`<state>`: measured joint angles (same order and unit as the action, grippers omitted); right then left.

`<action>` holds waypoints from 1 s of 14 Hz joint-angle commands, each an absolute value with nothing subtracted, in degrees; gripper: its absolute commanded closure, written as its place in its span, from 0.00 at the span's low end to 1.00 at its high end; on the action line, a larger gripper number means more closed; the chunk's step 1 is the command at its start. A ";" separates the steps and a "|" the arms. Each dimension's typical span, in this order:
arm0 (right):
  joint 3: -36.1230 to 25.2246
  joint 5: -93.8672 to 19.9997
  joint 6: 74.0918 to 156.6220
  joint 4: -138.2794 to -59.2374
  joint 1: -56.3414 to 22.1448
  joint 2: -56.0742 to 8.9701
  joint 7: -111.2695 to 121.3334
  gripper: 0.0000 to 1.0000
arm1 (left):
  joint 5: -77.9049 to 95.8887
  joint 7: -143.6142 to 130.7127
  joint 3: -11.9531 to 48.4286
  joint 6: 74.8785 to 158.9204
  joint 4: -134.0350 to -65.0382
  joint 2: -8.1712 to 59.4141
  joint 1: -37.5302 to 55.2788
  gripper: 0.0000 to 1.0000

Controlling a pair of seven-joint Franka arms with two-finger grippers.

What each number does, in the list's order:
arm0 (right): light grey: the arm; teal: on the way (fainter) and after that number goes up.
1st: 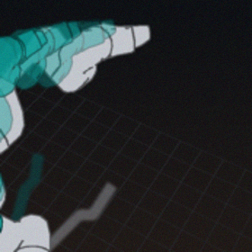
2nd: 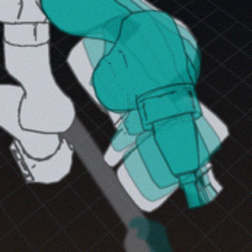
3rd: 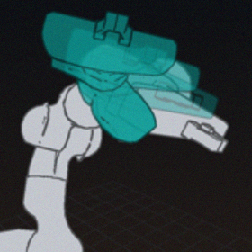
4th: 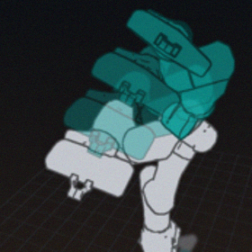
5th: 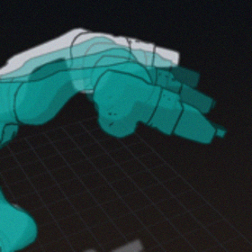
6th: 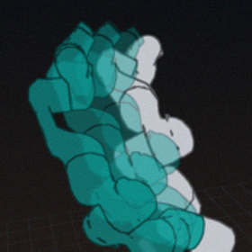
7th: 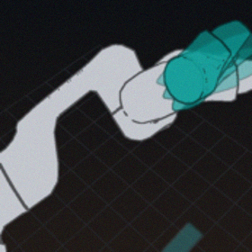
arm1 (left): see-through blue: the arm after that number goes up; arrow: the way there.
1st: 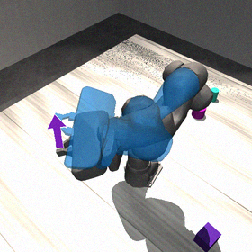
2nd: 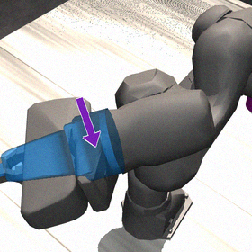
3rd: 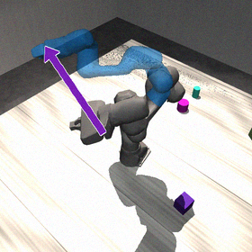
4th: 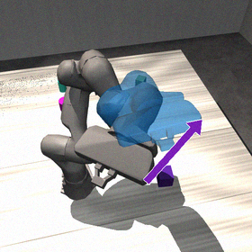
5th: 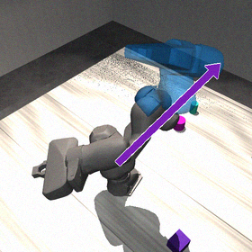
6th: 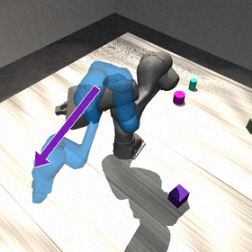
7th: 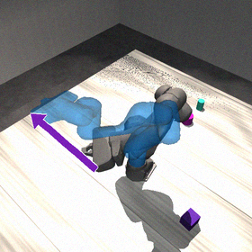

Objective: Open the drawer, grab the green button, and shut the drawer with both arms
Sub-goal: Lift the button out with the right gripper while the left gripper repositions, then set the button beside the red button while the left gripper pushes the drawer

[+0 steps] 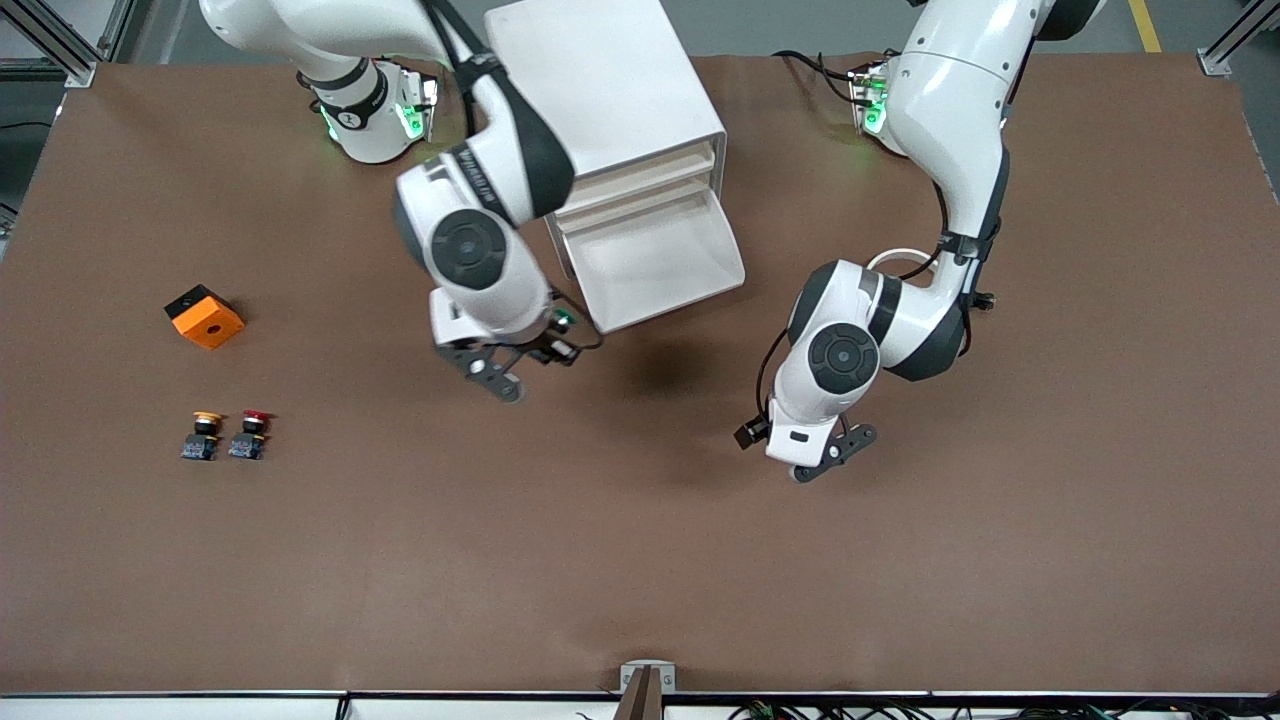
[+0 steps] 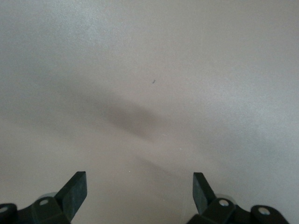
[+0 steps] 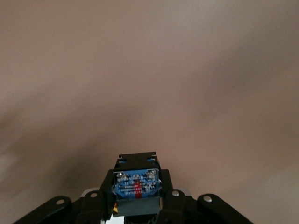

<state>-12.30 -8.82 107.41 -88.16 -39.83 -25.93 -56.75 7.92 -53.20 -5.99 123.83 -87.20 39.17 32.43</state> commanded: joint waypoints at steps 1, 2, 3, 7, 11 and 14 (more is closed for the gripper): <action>-11.51 -5.55 108.37 -94.91 -34.30 -21.54 -46.78 1.00 | 6.77 -53.26 -6.42 124.37 -88.15 38.58 33.31 0.00; -11.51 -5.10 109.07 -96.84 -31.93 -19.71 -45.02 1.00 | 6.77 -53.35 -6.42 124.28 -88.33 38.58 34.35 0.00; -11.43 -5.10 109.59 -98.16 -29.73 -18.12 -42.48 1.00 | 6.77 -53.44 -6.42 124.28 -89.29 38.24 34.89 0.00; -11.43 -5.19 118.52 -105.70 -21.20 -17.23 -25.11 1.00 | 6.86 -52.73 -2.64 124.37 -90.18 38.06 35.07 0.00; -11.43 -5.19 134.88 -113.99 -14.07 -19.76 -12.50 1.00 | 6.86 -52.65 -1.15 124.28 -92.10 37.19 37.26 0.00; -11.34 -5.19 136.84 -114.08 -10.47 -22.49 -8.54 1.00 | 6.86 -52.65 -0.53 124.54 -93.25 36.30 38.67 0.00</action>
<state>-12.56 -5.66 135.47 -113.66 -12.76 -21.99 -10.79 7.91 -53.20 -0.81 123.82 -90.43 38.89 37.93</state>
